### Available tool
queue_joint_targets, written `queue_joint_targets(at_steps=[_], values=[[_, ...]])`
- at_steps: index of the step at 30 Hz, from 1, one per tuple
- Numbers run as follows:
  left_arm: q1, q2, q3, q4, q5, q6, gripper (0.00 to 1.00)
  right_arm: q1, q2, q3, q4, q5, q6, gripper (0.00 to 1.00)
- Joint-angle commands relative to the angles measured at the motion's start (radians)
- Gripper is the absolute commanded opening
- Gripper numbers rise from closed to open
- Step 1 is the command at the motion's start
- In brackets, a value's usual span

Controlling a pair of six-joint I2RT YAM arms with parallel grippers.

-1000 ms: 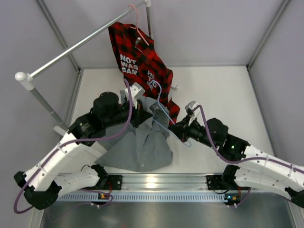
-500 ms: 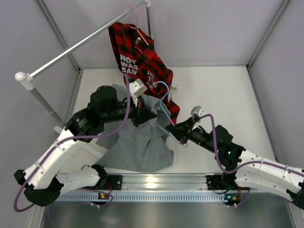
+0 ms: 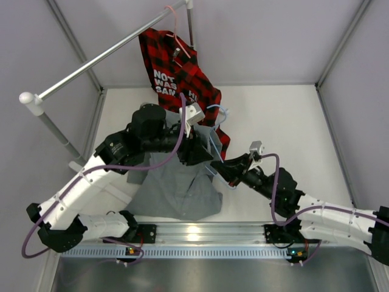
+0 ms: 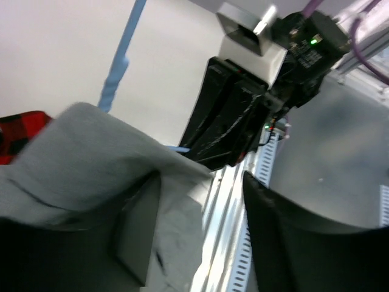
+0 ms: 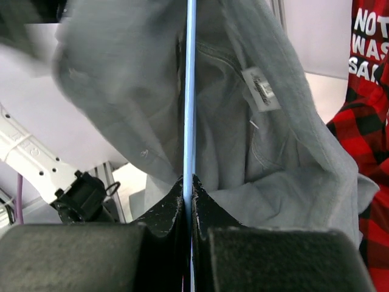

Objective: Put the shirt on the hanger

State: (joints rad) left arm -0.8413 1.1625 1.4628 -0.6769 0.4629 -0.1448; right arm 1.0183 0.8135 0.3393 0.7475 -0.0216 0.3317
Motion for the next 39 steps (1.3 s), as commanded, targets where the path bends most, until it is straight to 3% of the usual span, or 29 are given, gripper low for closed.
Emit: queue_joint_targets(at_steps=[1, 4, 6, 11, 15, 17, 24, 27, 33, 39], values=[[-0.024, 0.012, 0.071, -0.009, 0.068, 0.036, 0.67, 0.003, 0.019, -0.006, 0.283, 0.003, 0.036, 0.0], [-0.024, 0.025, 0.151, -0.076, 0.053, 0.1, 0.88, 0.003, 0.016, -0.026, 0.326, 0.018, 0.04, 0.0], [-0.024, 0.016, 0.213, -0.099, 0.007, 0.157, 0.89, 0.003, 0.003, -0.034, 0.319, 0.018, 0.032, 0.0], [-0.024, -0.017, 0.283, -0.079, -0.292, 0.309, 0.92, 0.005, -0.04, -0.059, 0.32, 0.049, 0.023, 0.0], [-0.024, 0.017, 0.312, -0.026, -0.351, 0.485, 0.93, 0.005, -0.066, -0.085, 0.323, 0.042, 0.017, 0.0], [-0.021, 0.049, 0.329, -0.026, -0.317, 0.546, 0.93, 0.003, -0.086, -0.097, 0.319, 0.029, 0.012, 0.0], [0.005, 0.149, 0.418, -0.162, -0.008, 0.783, 0.9, 0.003, -0.194, -0.108, 0.193, -0.023, -0.016, 0.0], [0.018, 0.184, 0.459, -0.243, 0.06, 0.821, 0.88, 0.002, -0.25, -0.108, 0.12, -0.041, -0.031, 0.0], [0.021, 0.2, 0.438, -0.274, 0.132, 0.866, 0.67, 0.003, -0.335, -0.095, -0.002, -0.101, -0.059, 0.0], [0.019, 0.192, 0.406, -0.274, 0.215, 0.849, 0.7, 0.003, -0.335, -0.068, -0.059, -0.138, -0.076, 0.0]])
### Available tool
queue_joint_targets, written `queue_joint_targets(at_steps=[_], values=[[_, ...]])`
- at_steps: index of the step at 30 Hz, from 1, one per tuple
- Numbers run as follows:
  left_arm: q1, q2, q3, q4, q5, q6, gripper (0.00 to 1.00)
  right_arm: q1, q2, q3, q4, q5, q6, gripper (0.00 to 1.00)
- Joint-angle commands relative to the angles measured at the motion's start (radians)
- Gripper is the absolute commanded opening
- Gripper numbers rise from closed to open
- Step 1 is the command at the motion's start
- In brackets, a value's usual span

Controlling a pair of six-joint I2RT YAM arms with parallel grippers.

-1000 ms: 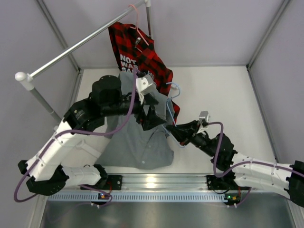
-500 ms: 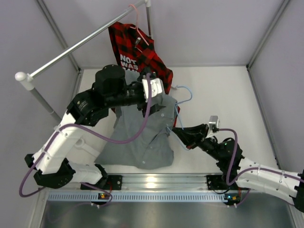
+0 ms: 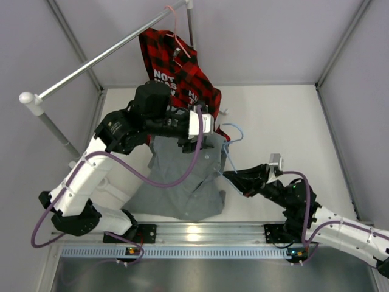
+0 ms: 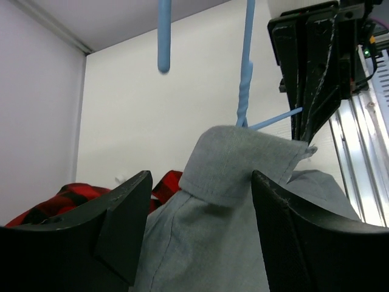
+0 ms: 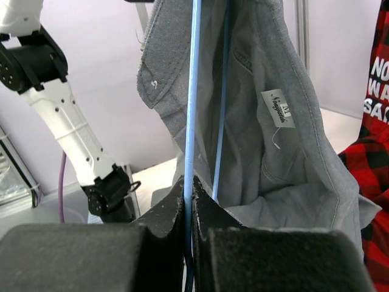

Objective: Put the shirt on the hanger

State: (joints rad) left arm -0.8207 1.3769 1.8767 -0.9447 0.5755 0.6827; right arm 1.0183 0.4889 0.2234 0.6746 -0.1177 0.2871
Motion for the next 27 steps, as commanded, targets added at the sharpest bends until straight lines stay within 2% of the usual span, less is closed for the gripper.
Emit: queue_joint_targets(at_steps=[1, 3, 6, 10, 14, 17, 19, 20, 21, 27], values=[[0.0, -0.03, -0.023, -0.006, 0.115, 0.02, 0.71, 0.003, -0.007, 0.05, 0.013, -0.048, -0.032, 0.0], [-0.001, -0.059, -0.074, -0.008, 0.135, 0.02, 0.75, 0.003, -0.009, 0.057, 0.0, -0.053, -0.037, 0.0], [-0.001, -0.093, -0.131, -0.017, 0.152, 0.032, 0.74, 0.003, -0.015, 0.07, -0.03, -0.083, -0.055, 0.0], [-0.003, -0.061, -0.119, -0.078, 0.173, 0.044, 0.63, 0.003, -0.013, 0.076, -0.038, -0.129, -0.066, 0.0], [-0.001, -0.033, -0.105, -0.089, 0.182, 0.025, 0.58, 0.003, -0.001, 0.08, -0.035, -0.197, -0.08, 0.0], [-0.001, -0.039, -0.108, -0.089, 0.237, 0.023, 0.37, 0.003, -0.001, 0.082, -0.035, -0.208, -0.086, 0.0], [-0.001, -0.045, -0.123, -0.089, 0.27, 0.028, 0.29, 0.003, -0.012, 0.082, -0.037, -0.206, -0.091, 0.0], [-0.001, -0.052, -0.128, -0.089, 0.299, 0.028, 0.08, 0.003, -0.012, 0.083, -0.038, -0.206, -0.095, 0.0], [-0.003, -0.053, -0.131, -0.089, 0.308, 0.026, 0.0, 0.003, -0.013, 0.086, -0.043, -0.208, -0.098, 0.0], [-0.003, -0.058, -0.146, -0.089, 0.386, 0.009, 0.0, 0.003, -0.023, 0.155, -0.154, -0.214, -0.15, 0.0]])
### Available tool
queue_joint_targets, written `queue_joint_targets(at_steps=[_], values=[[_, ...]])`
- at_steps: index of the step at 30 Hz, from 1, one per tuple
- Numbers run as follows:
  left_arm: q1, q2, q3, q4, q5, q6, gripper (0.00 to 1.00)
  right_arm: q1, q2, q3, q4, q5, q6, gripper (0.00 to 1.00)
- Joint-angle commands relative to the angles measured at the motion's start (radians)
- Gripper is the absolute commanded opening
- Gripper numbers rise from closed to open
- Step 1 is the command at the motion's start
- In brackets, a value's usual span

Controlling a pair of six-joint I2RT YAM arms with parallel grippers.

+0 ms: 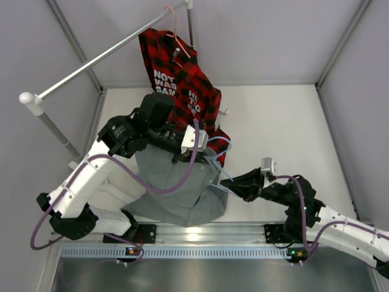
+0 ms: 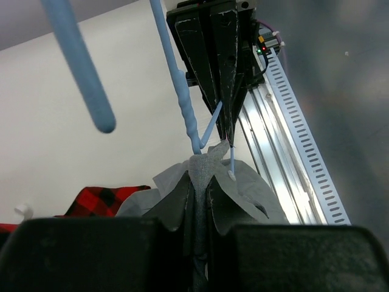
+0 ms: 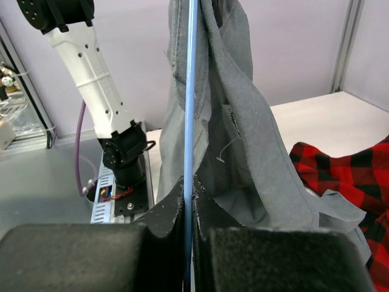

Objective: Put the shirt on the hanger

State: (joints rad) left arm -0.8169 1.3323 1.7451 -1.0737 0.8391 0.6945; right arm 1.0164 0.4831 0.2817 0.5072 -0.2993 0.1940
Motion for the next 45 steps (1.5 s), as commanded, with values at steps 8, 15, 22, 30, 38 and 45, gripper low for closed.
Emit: queue_joint_targets(at_steps=[8, 15, 22, 30, 38, 45], values=[[-0.007, -0.032, -0.055, 0.041, 0.117, -0.027, 0.0, 0.005, -0.04, 0.185, -0.142, 0.026, -0.107, 0.07], [-0.005, -0.122, -0.186, 0.326, -0.392, -0.541, 0.0, 0.005, -0.182, 0.251, -0.556, 0.421, -0.004, 0.99], [-0.005, -0.427, -0.453, 0.543, -0.908, -0.846, 0.0, 0.007, -0.411, 0.214, -0.76, 0.588, 0.221, 1.0], [-0.005, -0.593, -0.571, 0.587, -0.983, -0.995, 0.0, 0.004, -0.091, 0.097, -0.38, 0.578, 0.41, 0.75], [-0.005, -0.613, -0.559, 0.618, -0.966, -1.021, 0.0, 0.004, 0.356, 0.107, 0.02, 0.578, 0.611, 0.67], [-0.005, -0.604, -0.575, 0.636, -0.922, -1.009, 0.0, 0.001, 0.641, 0.08, 0.324, 0.591, 0.713, 0.64]])
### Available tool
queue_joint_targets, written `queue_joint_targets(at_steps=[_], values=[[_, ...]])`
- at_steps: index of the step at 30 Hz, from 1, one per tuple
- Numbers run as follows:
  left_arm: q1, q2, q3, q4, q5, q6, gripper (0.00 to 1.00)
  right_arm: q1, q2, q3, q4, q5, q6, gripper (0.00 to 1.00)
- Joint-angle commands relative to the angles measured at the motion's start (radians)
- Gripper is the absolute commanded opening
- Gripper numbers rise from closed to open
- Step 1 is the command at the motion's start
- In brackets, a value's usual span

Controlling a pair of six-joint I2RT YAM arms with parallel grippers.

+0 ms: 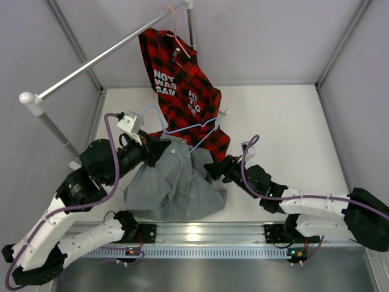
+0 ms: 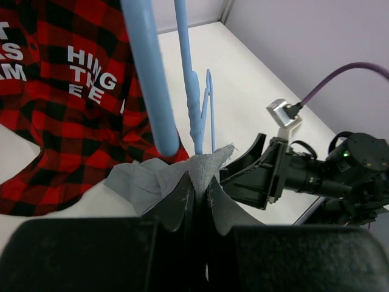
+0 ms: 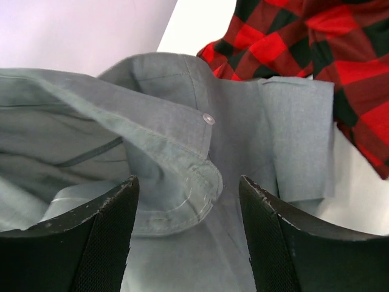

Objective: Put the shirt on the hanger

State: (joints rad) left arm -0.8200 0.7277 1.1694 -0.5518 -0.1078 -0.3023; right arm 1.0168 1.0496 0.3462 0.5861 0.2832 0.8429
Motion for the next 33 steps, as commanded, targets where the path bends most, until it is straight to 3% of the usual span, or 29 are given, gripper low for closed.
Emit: queue_joint_targets(at_steps=[1, 12, 15, 18, 19, 21, 22, 28, 29, 33], values=[[-0.002, 0.002, -0.001, 0.116, 0.026, -0.012, 0.0, -0.003, 0.095, 0.022, 0.274, 0.001, 0.059, 0.64], [-0.002, -0.011, -0.005, 0.131, 0.029, -0.004, 0.0, -0.007, 0.288, 0.03, 0.394, -0.007, 0.11, 0.63], [-0.002, -0.013, -0.005, 0.131, 0.039, -0.006, 0.0, -0.011, 0.361, 0.049, 0.502, -0.068, 0.088, 0.55], [-0.002, -0.014, -0.002, 0.13, 0.043, -0.005, 0.0, -0.017, 0.397, 0.06, 0.55, -0.09, 0.084, 0.39], [-0.002, -0.013, -0.001, 0.13, 0.042, -0.003, 0.0, -0.018, 0.397, 0.06, 0.561, -0.087, 0.079, 0.25], [-0.002, -0.016, -0.001, 0.127, 0.037, 0.003, 0.0, -0.018, 0.379, 0.059, 0.546, -0.061, 0.062, 0.05], [-0.002, -0.017, -0.001, 0.124, 0.034, 0.009, 0.0, -0.018, 0.365, 0.057, 0.5, -0.047, 0.042, 0.0], [-0.002, -0.033, 0.001, 0.096, 0.019, 0.049, 0.0, -0.064, 0.144, 0.068, 0.214, 0.056, -0.091, 0.0], [-0.002, -0.037, -0.001, 0.095, 0.019, 0.057, 0.0, -0.084, 0.095, 0.088, 0.072, 0.035, -0.103, 0.0], [-0.002, -0.056, -0.02, 0.096, -0.016, 0.121, 0.0, -0.214, 0.015, 0.207, -0.165, -0.066, -0.178, 0.0]])
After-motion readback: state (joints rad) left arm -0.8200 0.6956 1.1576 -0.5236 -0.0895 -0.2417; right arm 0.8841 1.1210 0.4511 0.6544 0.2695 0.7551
